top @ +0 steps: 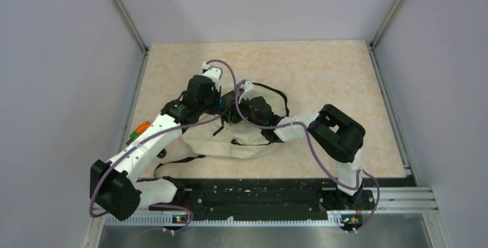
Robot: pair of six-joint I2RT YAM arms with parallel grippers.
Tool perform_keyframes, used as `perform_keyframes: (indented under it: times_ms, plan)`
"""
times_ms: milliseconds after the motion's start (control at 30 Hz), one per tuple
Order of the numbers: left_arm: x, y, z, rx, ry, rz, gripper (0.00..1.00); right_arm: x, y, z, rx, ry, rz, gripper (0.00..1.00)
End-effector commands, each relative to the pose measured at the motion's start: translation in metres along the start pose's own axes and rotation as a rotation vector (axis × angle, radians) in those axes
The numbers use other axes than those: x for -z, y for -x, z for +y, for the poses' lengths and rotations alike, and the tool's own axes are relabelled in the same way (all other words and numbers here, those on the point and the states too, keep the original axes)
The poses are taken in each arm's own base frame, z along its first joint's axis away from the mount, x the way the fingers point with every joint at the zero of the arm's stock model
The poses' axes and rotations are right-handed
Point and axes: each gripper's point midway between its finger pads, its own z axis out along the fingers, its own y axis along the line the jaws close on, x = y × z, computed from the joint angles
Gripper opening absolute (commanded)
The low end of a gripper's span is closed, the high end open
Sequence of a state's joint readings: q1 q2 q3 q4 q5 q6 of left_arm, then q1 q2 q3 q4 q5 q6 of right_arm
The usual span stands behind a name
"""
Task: Pack the student bag
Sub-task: Place the stationery in the student bag.
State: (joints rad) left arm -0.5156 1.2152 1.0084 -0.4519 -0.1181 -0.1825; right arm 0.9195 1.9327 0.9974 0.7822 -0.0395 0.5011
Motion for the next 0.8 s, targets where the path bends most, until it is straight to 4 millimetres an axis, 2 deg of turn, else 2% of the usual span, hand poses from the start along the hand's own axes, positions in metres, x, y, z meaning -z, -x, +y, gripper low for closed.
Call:
perform_keyframes:
  times_ms: [0,167,267,367,500,567,700,767]
  plan:
    - [0.01,0.027,-0.026,0.005,-0.125,-0.101,0.0,-0.007,-0.045,0.009,-0.059,0.073,0.136,0.37]
    - [0.006,0.024,-0.027,0.003,-0.13,-0.085,0.0,-0.026,-0.017,0.025,-0.01,0.129,0.067,0.39]
    - [0.006,0.025,-0.023,0.005,-0.104,-0.088,0.0,-0.022,-0.003,0.025,0.034,0.113,0.036,0.42]
    - [0.007,0.025,-0.016,0.006,-0.067,-0.09,0.0,-0.009,-0.002,0.015,0.08,0.062,0.046,0.46]
    - [0.006,0.023,-0.011,0.006,-0.038,-0.084,0.0,0.023,0.0,0.0,0.123,-0.034,0.087,0.7]
    - [0.005,0.021,-0.006,0.007,-0.006,-0.073,0.0,0.043,0.002,-0.005,0.153,-0.08,0.118,0.76]
    - [0.006,0.019,0.005,-0.004,0.053,-0.057,0.0,0.095,0.011,-0.036,0.202,-0.286,0.176,0.83]
    - [0.007,0.019,0.007,-0.008,0.063,-0.059,0.0,0.125,0.024,-0.053,0.204,-0.398,0.18,0.87]
